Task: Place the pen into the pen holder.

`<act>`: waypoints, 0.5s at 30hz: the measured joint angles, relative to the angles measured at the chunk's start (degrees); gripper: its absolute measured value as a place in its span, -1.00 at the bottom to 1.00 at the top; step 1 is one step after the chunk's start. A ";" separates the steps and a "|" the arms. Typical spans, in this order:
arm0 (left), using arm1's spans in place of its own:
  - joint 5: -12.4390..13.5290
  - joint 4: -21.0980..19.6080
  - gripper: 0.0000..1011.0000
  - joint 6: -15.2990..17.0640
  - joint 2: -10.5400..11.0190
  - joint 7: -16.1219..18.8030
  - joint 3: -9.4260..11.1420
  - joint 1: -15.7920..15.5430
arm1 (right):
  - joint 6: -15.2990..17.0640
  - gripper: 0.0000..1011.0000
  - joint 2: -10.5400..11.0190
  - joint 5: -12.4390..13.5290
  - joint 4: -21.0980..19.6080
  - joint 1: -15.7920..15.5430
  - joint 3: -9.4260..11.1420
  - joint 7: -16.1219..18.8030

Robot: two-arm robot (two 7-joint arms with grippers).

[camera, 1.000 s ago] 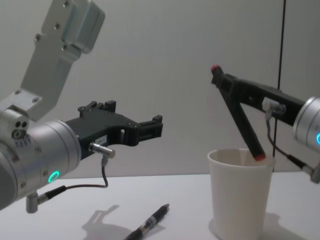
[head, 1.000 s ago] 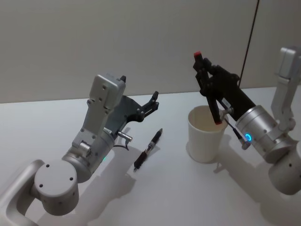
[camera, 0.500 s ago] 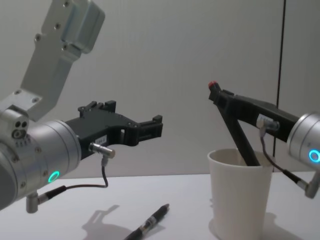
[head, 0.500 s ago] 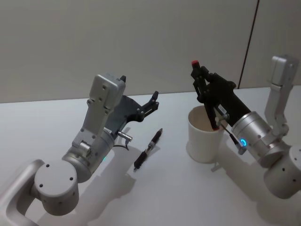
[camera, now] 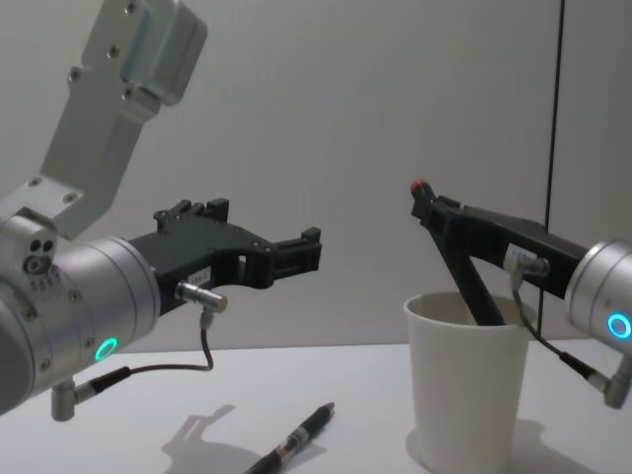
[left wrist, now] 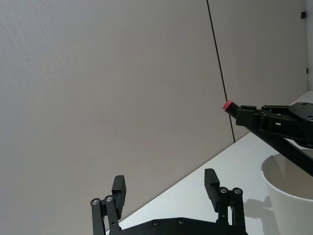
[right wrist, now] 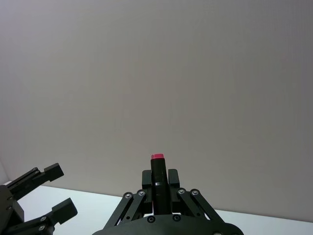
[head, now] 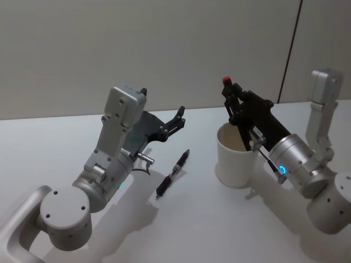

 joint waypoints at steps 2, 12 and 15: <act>0.00 0.00 0.98 0.00 0.00 0.00 0.00 0.00 | 0.60 -0.63 0.24 0.02 -0.52 -0.25 0.11 -0.03; 0.00 0.00 0.98 0.00 0.00 0.00 0.00 0.00 | 3.50 -0.63 2.06 1.29 -5.01 -1.98 0.93 0.20; 0.00 0.00 0.98 0.00 0.00 0.00 0.00 0.00 | 4.44 -0.63 2.98 1.78 -6.98 -2.81 1.35 0.33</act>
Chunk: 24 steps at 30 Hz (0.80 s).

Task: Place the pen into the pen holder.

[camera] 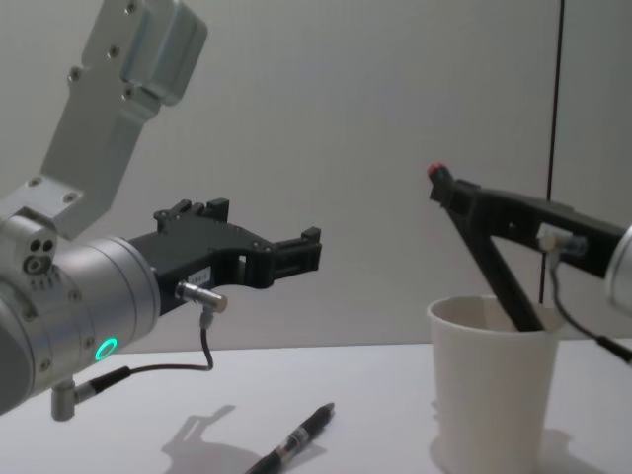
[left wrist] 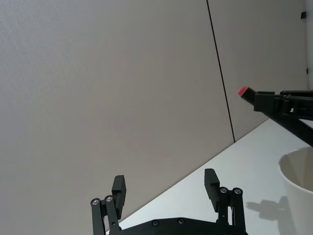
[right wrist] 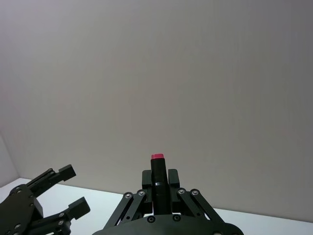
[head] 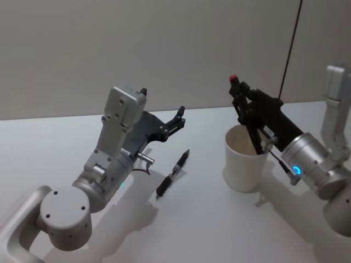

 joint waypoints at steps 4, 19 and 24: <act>0.00 0.00 0.98 0.00 0.00 0.00 0.00 0.00 | 0.90 -0.63 1.07 0.55 -1.95 -0.94 0.47 0.03; 0.00 0.00 0.98 0.00 0.00 0.00 0.00 0.00 | 2.76 -0.63 3.52 1.49 -6.25 -3.09 1.57 -0.25; 0.00 0.00 0.98 0.00 0.00 0.00 0.00 0.00 | 2.59 -0.63 3.46 1.46 -6.07 -3.10 1.55 -0.27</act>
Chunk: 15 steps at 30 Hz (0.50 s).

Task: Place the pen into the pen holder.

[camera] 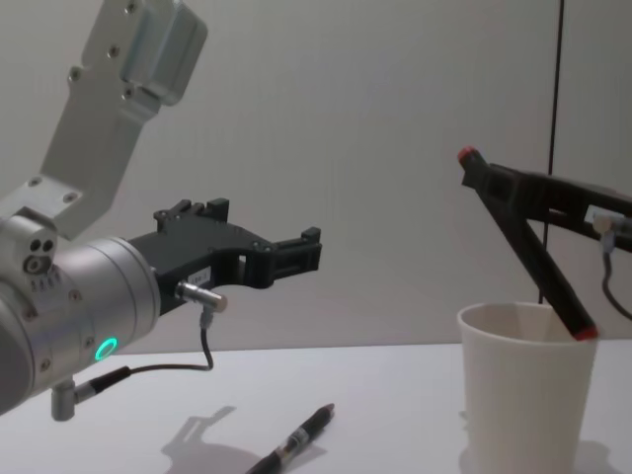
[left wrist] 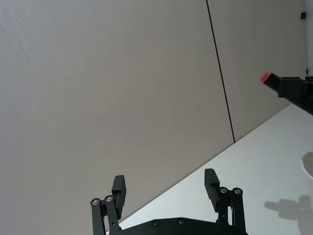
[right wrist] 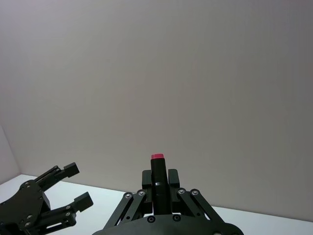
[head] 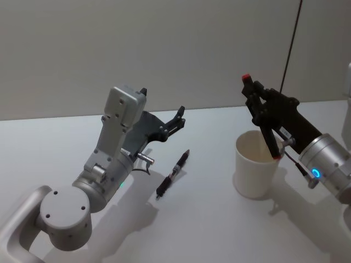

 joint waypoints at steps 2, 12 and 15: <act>0.00 0.00 0.98 0.00 0.00 0.00 0.00 0.00 | -0.25 -0.63 -0.01 -0.08 0.22 -0.03 -0.04 0.01; 0.00 0.00 0.98 0.00 0.00 0.00 0.00 0.00 | -1.59 -0.63 0.11 -0.40 1.50 -0.84 -0.27 -0.02; 0.00 0.00 0.98 0.00 0.00 0.00 0.00 0.00 | -1.94 -0.63 0.17 -0.42 1.92 -1.16 -0.35 -0.12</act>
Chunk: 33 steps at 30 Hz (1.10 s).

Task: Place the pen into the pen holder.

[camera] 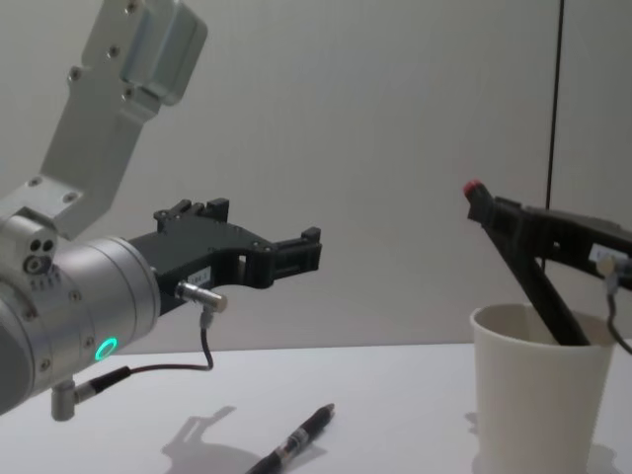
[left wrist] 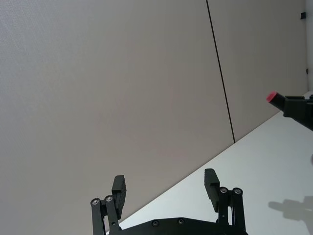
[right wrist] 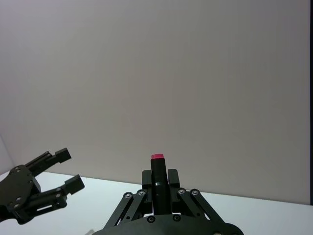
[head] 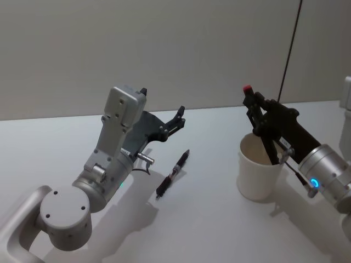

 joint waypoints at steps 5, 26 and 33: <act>0.00 0.00 0.98 0.00 0.00 0.00 0.00 0.00 | -0.46 -0.63 0.10 0.00 0.51 -0.47 -0.07 -0.24; 0.00 0.00 0.98 0.00 0.00 0.00 0.00 0.00 | -1.35 0.08 0.27 0.04 1.44 -1.32 -0.23 -0.61; 0.00 0.00 0.98 0.00 0.00 0.00 0.00 0.00 | -1.42 0.53 0.30 0.06 1.51 -1.40 -0.23 -0.66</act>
